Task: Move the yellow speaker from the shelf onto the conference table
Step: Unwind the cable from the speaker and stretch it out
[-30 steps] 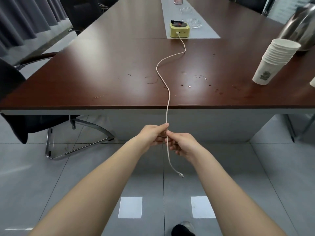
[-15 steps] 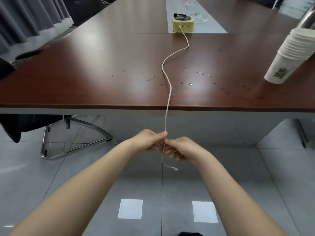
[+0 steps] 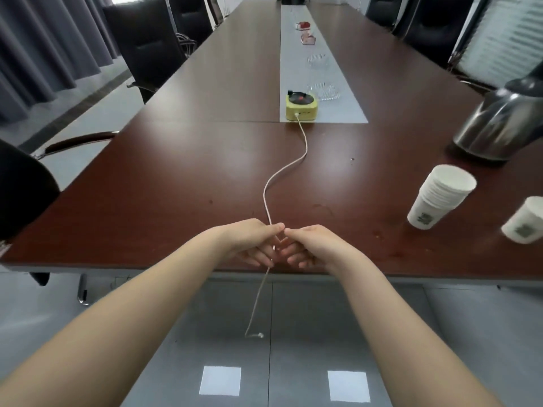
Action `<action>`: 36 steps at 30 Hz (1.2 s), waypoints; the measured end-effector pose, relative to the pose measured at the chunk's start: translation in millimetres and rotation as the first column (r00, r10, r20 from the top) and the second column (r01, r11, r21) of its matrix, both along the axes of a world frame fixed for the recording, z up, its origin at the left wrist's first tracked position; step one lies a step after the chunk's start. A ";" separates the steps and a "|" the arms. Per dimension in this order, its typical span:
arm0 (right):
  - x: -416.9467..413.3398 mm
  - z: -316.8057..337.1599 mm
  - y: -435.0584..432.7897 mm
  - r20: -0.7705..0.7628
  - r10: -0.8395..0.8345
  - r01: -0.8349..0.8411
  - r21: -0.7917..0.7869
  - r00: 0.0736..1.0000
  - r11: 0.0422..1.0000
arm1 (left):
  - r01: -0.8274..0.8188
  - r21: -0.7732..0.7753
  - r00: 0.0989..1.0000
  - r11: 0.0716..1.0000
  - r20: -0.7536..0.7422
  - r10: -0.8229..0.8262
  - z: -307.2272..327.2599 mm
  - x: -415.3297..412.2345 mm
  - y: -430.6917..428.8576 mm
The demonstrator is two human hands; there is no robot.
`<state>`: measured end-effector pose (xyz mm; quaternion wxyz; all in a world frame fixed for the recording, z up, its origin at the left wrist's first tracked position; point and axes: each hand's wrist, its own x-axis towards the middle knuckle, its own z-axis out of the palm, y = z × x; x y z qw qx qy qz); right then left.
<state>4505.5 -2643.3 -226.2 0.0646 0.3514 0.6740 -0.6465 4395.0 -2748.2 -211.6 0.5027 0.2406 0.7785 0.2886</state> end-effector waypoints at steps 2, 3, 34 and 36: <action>-6.3 23.6 14.7 -0.040 -0.049 0.048 -0.019 0.998 0.999 | -0.055 0.055 0.998 0.997 0.015 0.054 21.6 -5.6 15.3; -10.5 35.4 22.3 -0.065 -0.071 0.069 -0.026 0.995 0.997 | -0.083 0.085 0.997 0.993 0.014 0.082 32.1 -8.8 23.4; -241.0 74.9 265.5 -0.282 -0.436 0.472 0.073 0.855 0.878 | -0.554 0.389 0.832 0.736 0.243 0.499 77.1 -242.4 277.5; -259.7 68.4 284.0 -0.273 -0.462 0.499 0.080 0.844 0.863 | -0.566 0.383 0.823 0.730 0.223 0.522 70.3 -264.7 293.2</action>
